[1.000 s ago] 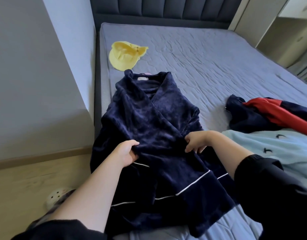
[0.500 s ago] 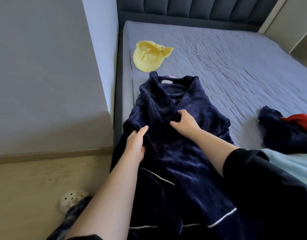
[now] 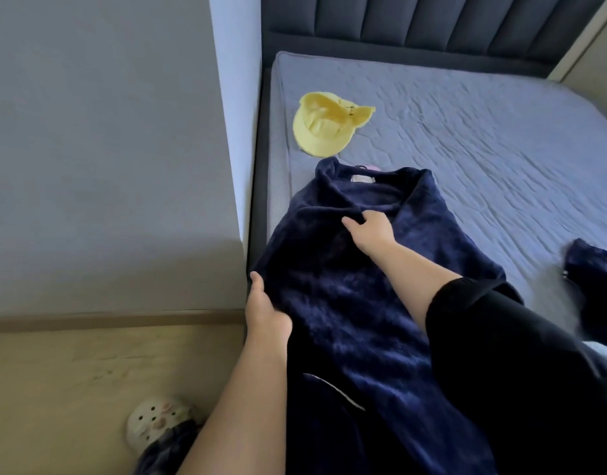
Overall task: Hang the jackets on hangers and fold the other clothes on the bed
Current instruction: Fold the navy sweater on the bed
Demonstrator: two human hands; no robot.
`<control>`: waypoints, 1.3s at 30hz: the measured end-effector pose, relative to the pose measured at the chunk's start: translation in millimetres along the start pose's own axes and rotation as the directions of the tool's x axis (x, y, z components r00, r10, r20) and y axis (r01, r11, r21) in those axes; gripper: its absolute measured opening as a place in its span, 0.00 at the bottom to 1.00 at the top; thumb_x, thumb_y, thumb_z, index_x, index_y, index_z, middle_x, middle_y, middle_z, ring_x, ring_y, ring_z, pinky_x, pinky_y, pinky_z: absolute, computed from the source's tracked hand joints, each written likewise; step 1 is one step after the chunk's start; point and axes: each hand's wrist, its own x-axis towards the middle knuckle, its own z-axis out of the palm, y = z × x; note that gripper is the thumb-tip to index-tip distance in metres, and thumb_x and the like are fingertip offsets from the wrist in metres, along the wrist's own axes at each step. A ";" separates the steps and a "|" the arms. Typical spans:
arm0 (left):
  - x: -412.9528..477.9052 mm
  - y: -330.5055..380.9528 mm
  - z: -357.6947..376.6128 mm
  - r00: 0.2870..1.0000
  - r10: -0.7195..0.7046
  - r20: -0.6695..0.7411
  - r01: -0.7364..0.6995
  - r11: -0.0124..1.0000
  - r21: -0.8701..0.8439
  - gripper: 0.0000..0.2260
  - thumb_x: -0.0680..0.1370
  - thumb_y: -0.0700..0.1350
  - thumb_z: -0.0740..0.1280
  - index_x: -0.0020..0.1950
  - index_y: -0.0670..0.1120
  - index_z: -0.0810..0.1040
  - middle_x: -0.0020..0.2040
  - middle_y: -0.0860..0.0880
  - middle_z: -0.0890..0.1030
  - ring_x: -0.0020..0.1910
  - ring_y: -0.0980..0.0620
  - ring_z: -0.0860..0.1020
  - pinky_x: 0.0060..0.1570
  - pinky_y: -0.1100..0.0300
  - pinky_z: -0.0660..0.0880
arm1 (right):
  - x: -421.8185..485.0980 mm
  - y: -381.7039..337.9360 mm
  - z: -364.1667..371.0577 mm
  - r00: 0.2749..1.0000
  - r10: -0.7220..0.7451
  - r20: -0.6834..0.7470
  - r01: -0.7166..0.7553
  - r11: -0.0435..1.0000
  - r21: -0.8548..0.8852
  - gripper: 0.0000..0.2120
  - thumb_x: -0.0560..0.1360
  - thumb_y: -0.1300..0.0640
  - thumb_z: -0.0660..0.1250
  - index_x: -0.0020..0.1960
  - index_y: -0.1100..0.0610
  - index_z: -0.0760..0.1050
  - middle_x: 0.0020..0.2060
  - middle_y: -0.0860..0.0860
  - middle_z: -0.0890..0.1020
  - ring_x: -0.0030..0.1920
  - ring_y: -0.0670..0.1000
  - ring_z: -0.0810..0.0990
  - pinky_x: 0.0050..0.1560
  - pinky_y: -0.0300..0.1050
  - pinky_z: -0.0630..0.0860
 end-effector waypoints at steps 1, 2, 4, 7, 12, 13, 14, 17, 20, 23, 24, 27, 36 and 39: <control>-1.3 0.1 -1.9 0.999 -0.019 0.048 0.019 1.000 -0.002 0.20 0.81 0.58 0.58 0.64 0.47 0.77 0.60 0.43 0.80 0.59 0.43 0.77 0.56 0.48 0.72 | -1.4 4.4 2.5 0.997 0.025 0.072 -0.023 1.000 -0.019 0.20 0.76 0.46 0.65 0.59 0.61 0.77 0.51 0.55 0.81 0.53 0.56 0.79 0.48 0.42 0.71; -3.4 0.2 -2.7 0.995 -0.023 0.095 0.022 1.000 0.014 0.19 0.80 0.58 0.58 0.62 0.47 0.78 0.58 0.43 0.81 0.58 0.43 0.78 0.54 0.49 0.73 | -4.2 7.7 3.3 0.992 0.045 0.117 -0.045 0.999 -0.003 0.21 0.76 0.45 0.65 0.61 0.60 0.76 0.51 0.54 0.81 0.52 0.55 0.79 0.47 0.42 0.70; -6.5 0.3 -1.5 0.991 0.019 0.136 -0.038 0.990 0.137 0.17 0.80 0.55 0.59 0.59 0.46 0.80 0.55 0.44 0.83 0.55 0.45 0.80 0.52 0.51 0.75 | -8.4 13.2 0.4 0.992 0.029 0.122 -0.027 1.000 -0.015 0.20 0.75 0.46 0.66 0.60 0.58 0.76 0.49 0.51 0.80 0.52 0.54 0.79 0.46 0.41 0.70; -6.4 4.1 -1.1 0.971 0.220 0.088 -0.235 0.850 0.471 0.11 0.78 0.43 0.58 0.47 0.44 0.80 0.44 0.46 0.83 0.46 0.46 0.79 0.48 0.55 0.74 | -14.1 20.4 -5.4 0.994 0.022 0.109 -0.010 0.994 -0.112 0.23 0.76 0.48 0.65 0.67 0.59 0.69 0.57 0.54 0.78 0.56 0.55 0.77 0.48 0.42 0.68; -5.6 7.9 -17.2 0.892 0.386 0.237 -0.320 0.165 0.933 0.23 0.74 0.33 0.56 0.67 0.48 0.73 0.51 0.49 0.76 0.50 0.49 0.72 0.51 0.60 0.66 | -45.3 36.2 4.2 0.996 -0.082 0.024 0.086 0.978 -0.188 0.27 0.76 0.52 0.62 0.72 0.58 0.61 0.67 0.57 0.69 0.64 0.57 0.69 0.61 0.48 0.68; -5.7 8.4 -18.7 0.878 0.419 0.231 -0.310 0.129 0.942 0.24 0.74 0.33 0.57 0.69 0.48 0.71 0.53 0.48 0.76 0.53 0.47 0.73 0.52 0.60 0.65 | -54.2 41.3 9.8 0.987 -0.157 0.014 0.155 0.948 -0.276 0.28 0.77 0.52 0.61 0.74 0.59 0.58 0.69 0.57 0.67 0.67 0.57 0.66 0.66 0.50 0.64; -4.5 9.7 -19.2 0.861 0.450 0.235 -0.313 0.107 0.944 0.24 0.75 0.33 0.57 0.69 0.47 0.71 0.55 0.45 0.77 0.55 0.44 0.74 0.52 0.60 0.65 | -62.5 48.0 14.6 0.978 -0.205 0.035 0.204 0.910 -0.361 0.30 0.78 0.50 0.60 0.75 0.59 0.55 0.72 0.57 0.64 0.70 0.57 0.63 0.70 0.52 0.60; -2.3 20.8 -16.8 0.853 0.480 0.203 -0.277 0.086 0.957 0.17 0.76 0.35 0.59 0.64 0.42 0.74 0.56 0.40 0.78 0.57 0.40 0.75 0.52 0.58 0.68 | -73.4 69.8 16.6 0.984 -0.111 0.139 0.166 0.850 -0.500 0.32 0.80 0.43 0.53 0.78 0.57 0.49 0.77 0.53 0.55 0.76 0.53 0.52 0.74 0.56 0.50; -6.6 27.9 -16.7 0.906 0.423 0.025 -0.232 0.446 0.864 0.13 0.77 0.35 0.59 0.58 0.44 0.76 0.49 0.43 0.79 0.49 0.44 0.77 0.49 0.56 0.72 | -72.1 71.0 11.0 0.986 -0.030 0.164 0.116 0.827 -0.551 0.32 0.81 0.42 0.50 0.78 0.57 0.46 0.78 0.52 0.52 0.77 0.51 0.50 0.75 0.58 0.49; -13.8 31.4 -18.1 0.975 0.159 -0.152 -0.091 0.922 0.377 0.12 0.79 0.40 0.57 0.61 0.44 0.75 0.49 0.45 0.79 0.45 0.47 0.78 0.44 0.56 0.75 | -78.6 54.6 14.1 0.990 -0.086 0.114 0.139 0.772 -0.620 0.31 0.81 0.45 0.51 0.78 0.57 0.45 0.78 0.54 0.49 0.77 0.54 0.47 0.74 0.61 0.48; -15.1 32.2 -17.7 0.982 0.128 -0.136 -0.072 0.932 0.355 0.12 0.80 0.44 0.59 0.60 0.43 0.76 0.48 0.46 0.81 0.44 0.48 0.79 0.41 0.57 0.76 | -84.7 49.3 15.1 0.981 -0.175 0.082 0.187 0.761 -0.621 0.31 0.81 0.46 0.53 0.78 0.58 0.48 0.78 0.55 0.50 0.77 0.55 0.48 0.73 0.62 0.49; -20.9 27.2 -12.0 0.990 0.133 -0.046 -0.082 0.808 0.583 0.03 0.76 0.44 0.68 0.49 0.47 0.78 0.44 0.46 0.83 0.40 0.48 0.81 0.31 0.59 0.77 | -108.6 41.2 20.6 0.841 -0.529 0.112 0.497 0.676 -0.544 0.29 0.76 0.50 0.62 0.74 0.59 0.62 0.75 0.58 0.60 0.76 0.58 0.56 0.72 0.64 0.52; -40.5 -9.9 -16.0 0.479 0.667 0.571 -0.247 -0.522 0.817 0.23 0.69 0.44 0.75 0.62 0.44 0.73 0.61 0.42 0.75 0.60 0.40 0.73 0.55 0.47 0.71 | -123.5 70.4 5.5 0.925 -0.365 0.108 0.357 0.733 -0.579 0.26 0.81 0.48 0.53 0.76 0.56 0.56 0.77 0.54 0.53 0.77 0.54 0.48 0.74 0.59 0.45; -40.5 -24.4 -7.9 0.628 0.234 0.742 -0.356 -0.761 0.542 0.24 0.79 0.50 0.61 0.75 0.49 0.63 0.77 0.48 0.60 0.76 0.45 0.56 0.71 0.44 0.57 | -127.0 84.4 -3.8 0.836 -0.464 0.293 0.544 0.625 -0.560 0.26 0.81 0.49 0.55 0.77 0.54 0.57 0.77 0.52 0.57 0.77 0.52 0.51 0.74 0.56 0.47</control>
